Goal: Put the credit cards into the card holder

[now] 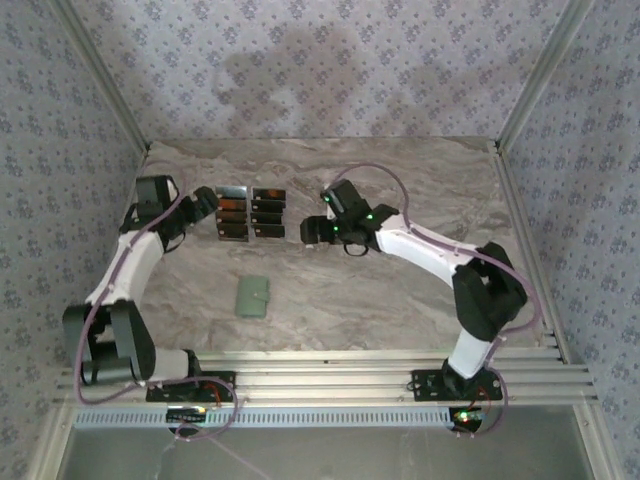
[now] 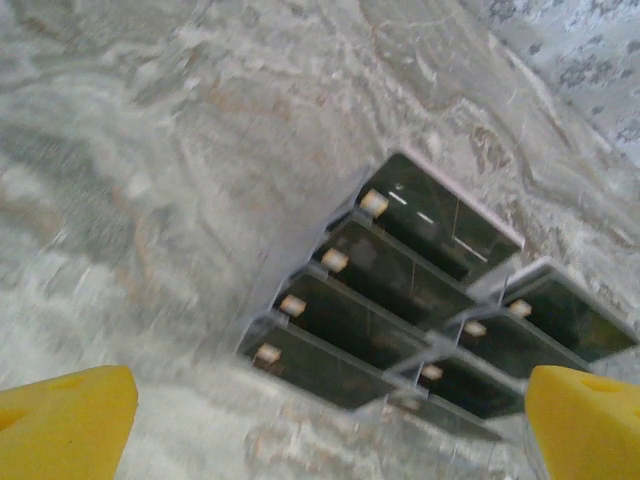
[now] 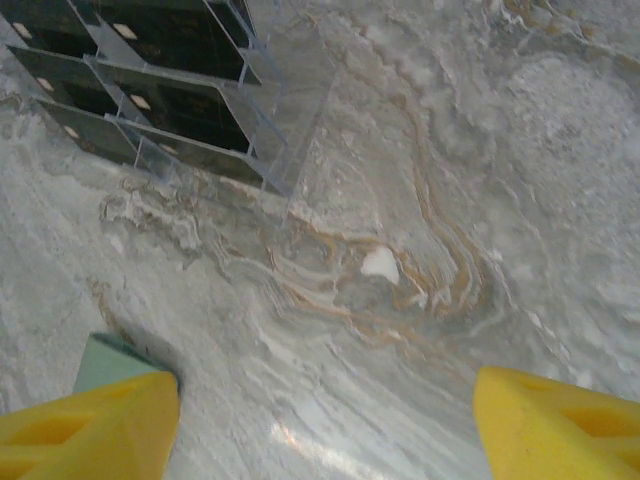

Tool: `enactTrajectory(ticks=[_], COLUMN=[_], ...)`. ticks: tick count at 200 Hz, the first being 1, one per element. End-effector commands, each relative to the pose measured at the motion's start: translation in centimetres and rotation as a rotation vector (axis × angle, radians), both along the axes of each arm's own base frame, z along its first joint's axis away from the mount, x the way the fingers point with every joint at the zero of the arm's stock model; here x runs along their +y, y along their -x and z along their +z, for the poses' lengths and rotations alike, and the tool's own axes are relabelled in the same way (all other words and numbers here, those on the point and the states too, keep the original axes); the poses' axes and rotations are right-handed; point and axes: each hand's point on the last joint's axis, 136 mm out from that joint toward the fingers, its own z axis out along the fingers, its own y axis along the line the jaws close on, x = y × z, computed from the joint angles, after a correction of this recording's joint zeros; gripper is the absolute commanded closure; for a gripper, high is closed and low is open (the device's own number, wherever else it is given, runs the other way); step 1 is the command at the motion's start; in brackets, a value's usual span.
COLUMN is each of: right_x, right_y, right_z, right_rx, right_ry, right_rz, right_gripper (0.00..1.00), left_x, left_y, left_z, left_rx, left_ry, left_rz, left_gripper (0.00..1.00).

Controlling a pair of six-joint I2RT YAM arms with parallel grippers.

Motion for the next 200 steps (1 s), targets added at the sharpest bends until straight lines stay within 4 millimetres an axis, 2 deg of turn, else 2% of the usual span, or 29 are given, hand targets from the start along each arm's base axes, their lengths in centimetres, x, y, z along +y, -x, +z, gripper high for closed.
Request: enactTrajectory(ticks=[1, 35, 73, 128, 138, 140, 147, 200], right_x=[0.4, 0.6, -1.2, -5.6, -6.3, -6.7, -7.3, -11.1], right_y=[-1.0, -1.3, -1.1, -0.8, -1.2, -0.6, -0.5, -0.3], right_z=[-0.4, -1.6, -2.5, -2.6, -1.8, -2.7, -2.8, -2.5], right_rx=[0.01, 0.032, 0.054, 0.06, 0.045, 0.064, 0.067, 0.07], right_ry=[0.039, 0.057, 0.066, 0.049, 0.037, 0.048, 0.049, 0.042], right_rz=[-0.016, -0.004, -0.024, -0.098, -0.113, -0.116, -0.125, -0.186], right_gripper=[0.2, 0.2, 0.2, 0.19, 0.2, 0.19, 0.19, 0.19], left_x=[-0.6, -1.3, -1.8, -2.0, -2.2, -2.2, -2.3, -4.8], left_y=[-3.2, -6.2, -8.0, -8.9, -8.9, -8.9, -8.9, -8.9], left_z=[1.8, 0.7, -0.6, -3.7, -4.1, -4.3, -4.6, -6.2], left_rx=[-0.106, -0.177, -0.227, -0.201, -0.194, -0.191, -0.187, -0.171], left_ry=[0.04, 0.094, 0.13, 0.171, 0.178, 0.18, 0.181, 0.197], left_rz=[-0.058, -0.115, -0.142, -0.137, -0.14, -0.14, -0.141, -0.184], left_gripper=[0.0, 0.0, 0.0, 0.0, 0.0, 0.0, 0.0, 0.0])
